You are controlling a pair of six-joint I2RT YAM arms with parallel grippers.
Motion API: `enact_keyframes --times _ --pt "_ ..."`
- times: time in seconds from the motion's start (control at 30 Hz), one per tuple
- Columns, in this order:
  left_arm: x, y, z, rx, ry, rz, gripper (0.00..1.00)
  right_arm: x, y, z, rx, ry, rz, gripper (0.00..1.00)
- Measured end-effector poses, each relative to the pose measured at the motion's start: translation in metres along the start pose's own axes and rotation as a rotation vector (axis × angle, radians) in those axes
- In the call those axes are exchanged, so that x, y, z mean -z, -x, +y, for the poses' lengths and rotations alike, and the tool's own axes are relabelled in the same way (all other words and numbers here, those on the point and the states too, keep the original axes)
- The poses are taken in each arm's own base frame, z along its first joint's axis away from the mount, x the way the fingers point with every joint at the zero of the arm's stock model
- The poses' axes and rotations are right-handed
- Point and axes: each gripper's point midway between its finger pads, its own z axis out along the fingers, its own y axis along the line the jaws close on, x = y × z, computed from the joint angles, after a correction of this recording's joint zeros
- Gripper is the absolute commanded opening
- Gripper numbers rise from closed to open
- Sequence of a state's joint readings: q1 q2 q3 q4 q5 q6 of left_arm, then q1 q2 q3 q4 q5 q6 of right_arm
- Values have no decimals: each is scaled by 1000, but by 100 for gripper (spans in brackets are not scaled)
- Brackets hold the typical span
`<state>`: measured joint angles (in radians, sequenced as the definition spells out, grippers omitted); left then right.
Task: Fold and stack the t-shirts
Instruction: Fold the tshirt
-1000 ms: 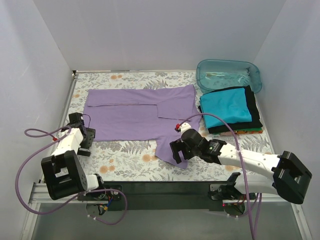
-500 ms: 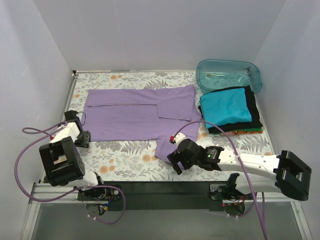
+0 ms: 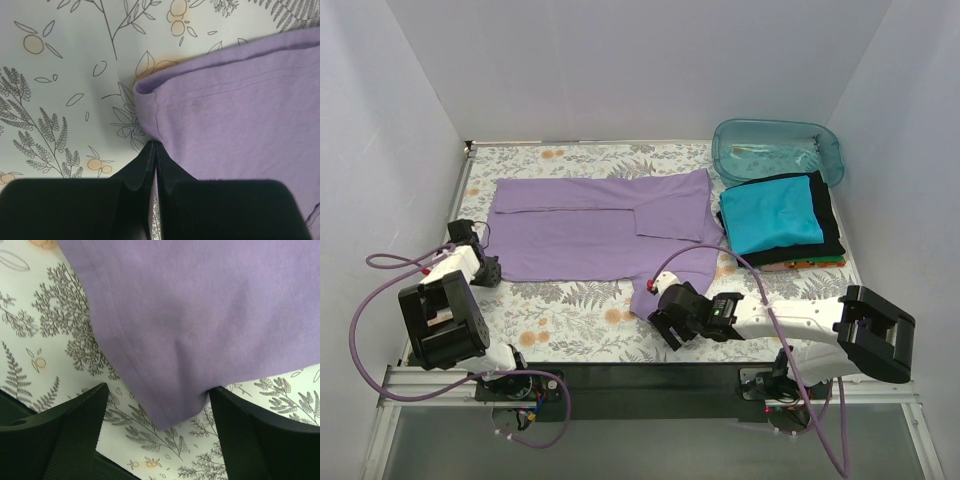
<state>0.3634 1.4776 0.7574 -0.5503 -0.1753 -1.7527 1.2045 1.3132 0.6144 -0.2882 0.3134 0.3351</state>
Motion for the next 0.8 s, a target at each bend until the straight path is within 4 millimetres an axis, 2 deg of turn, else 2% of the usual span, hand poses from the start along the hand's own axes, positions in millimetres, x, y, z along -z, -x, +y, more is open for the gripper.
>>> enact_keyframes --times 0.03,0.07,0.13,0.17,0.2,0.33,0.43,0.6,0.8 --pt "0 0 -1 -4 -9 -2 0 -1 2 1 1 -2 2 82" --pt "0 0 -2 -7 -18 -3 0 -3 4 1 2 -8 1 72" --pt "0 0 -3 -18 -32 -5 0 -6 8 1 0 -18 0 51" --pt "0 0 -3 -22 -36 -5 0 -7 9 2 -4 -20 1 36" --pt "0 0 -4 -26 -41 -5 0 -8 11 1 -2 -29 0 31" --pt "0 -1 -7 -42 -55 -2 0 -10 13 -5 -15 -72 -3 20" --pt "0 -2 -8 -60 -66 8 0 -10 13 -11 -15 -108 -4 2" --pt "3 -5 -12 -82 -93 27 0 -5 23 -22 -15 -171 -31 1" --pt "14 -5 -24 -91 -163 35 0 12 60 -36 -45 -212 -125 1"
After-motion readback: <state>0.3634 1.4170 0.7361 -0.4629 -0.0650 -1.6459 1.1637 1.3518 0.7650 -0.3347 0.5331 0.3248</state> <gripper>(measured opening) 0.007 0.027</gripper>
